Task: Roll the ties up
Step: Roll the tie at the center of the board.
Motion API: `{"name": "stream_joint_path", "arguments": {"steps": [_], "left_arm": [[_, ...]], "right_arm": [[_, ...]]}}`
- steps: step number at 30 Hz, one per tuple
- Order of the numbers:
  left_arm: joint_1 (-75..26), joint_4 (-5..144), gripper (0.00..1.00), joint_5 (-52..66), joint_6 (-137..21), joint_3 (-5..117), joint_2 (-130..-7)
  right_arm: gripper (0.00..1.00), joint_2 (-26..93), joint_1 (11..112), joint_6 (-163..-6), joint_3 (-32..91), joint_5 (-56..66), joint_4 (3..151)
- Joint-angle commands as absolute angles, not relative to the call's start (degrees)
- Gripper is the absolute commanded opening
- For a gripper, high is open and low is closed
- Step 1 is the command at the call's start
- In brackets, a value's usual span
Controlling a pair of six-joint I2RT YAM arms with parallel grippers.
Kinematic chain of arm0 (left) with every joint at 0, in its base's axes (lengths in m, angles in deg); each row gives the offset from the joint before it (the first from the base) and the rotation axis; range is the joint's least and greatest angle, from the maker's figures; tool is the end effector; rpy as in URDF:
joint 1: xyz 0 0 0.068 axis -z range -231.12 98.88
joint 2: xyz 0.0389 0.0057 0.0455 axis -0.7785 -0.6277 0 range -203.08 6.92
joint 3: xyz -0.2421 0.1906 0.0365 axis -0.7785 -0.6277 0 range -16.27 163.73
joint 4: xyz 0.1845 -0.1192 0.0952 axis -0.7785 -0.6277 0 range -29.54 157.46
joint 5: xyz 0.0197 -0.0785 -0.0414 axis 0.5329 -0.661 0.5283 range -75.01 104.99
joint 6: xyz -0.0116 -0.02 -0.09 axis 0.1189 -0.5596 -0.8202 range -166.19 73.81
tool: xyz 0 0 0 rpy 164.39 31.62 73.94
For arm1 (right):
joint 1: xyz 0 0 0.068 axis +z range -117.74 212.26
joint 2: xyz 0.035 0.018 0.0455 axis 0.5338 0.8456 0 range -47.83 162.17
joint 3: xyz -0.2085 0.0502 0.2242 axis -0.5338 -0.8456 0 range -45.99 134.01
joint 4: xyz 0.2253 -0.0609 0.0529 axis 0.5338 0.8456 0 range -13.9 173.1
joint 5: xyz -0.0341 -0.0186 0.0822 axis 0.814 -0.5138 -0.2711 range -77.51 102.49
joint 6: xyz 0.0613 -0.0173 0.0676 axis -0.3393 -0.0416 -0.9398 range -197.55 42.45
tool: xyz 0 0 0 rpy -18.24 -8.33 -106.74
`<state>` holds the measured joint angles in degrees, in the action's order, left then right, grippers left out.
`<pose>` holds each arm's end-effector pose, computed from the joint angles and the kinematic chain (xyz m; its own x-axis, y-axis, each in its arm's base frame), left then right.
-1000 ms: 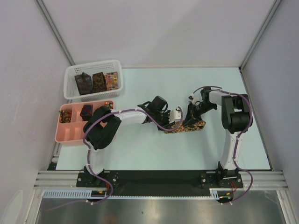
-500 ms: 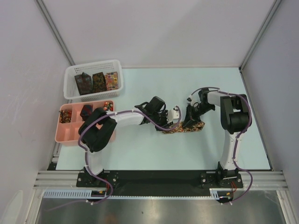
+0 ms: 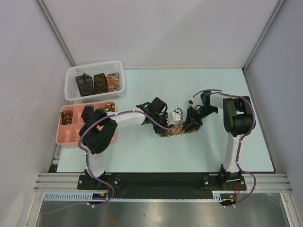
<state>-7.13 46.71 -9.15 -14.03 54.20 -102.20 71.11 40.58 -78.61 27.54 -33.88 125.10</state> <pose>0.2683 -0.3066 0.1787 -0.1072 0.7785 -0.6184 0.9930 0.1152 -0.0271 0.3419 0.1110 0.1316 -0.9872 -0.1314 0.0900 -0.0266 0.6933 0.7202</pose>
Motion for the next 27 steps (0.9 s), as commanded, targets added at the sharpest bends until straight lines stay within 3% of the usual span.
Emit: {"name": "stream_joint_path", "arguments": {"steps": [1, 4, 17, 20, 23, 24, 27], "left_arm": [[-7.00, 41.80, 0.29, -5.14, -12.44, 55.80, -103.20], [-6.30, 41.89, 0.31, -4.26, -12.53, 56.06, -103.91], [-6.12, 42.68, 0.33, -4.26, -13.58, 57.64, -106.02], [-6.12, 42.68, 0.35, -4.34, -13.41, 57.73, -106.02], [-6.12, 42.85, 0.37, -4.26, -13.50, 57.55, -105.84], [-6.30, 43.11, 0.38, -4.34, -13.50, 57.47, -105.84], [-6.91, 44.25, 0.52, -5.22, -14.46, 56.85, -104.97]], "right_arm": [[0.42, 68.28, 39.64, -80.00, 28.98, -44.89, 121.90], [0.47, 67.40, 41.57, -82.20, 28.54, -48.32, 119.00], [0.45, 69.77, 49.04, -93.29, 24.41, -49.91, 100.45], [0.36, 70.65, 49.49, -92.41, 23.97, -47.37, 101.15], [0.14, 71.70, 49.14, -90.30, 24.23, -44.55, 103.79], [0.02, 71.88, 48.96, -89.69, 24.32, -44.03, 104.22], [0.00, 72.31, 48.70, -88.98, 24.32, -40.95, 104.84]]}}
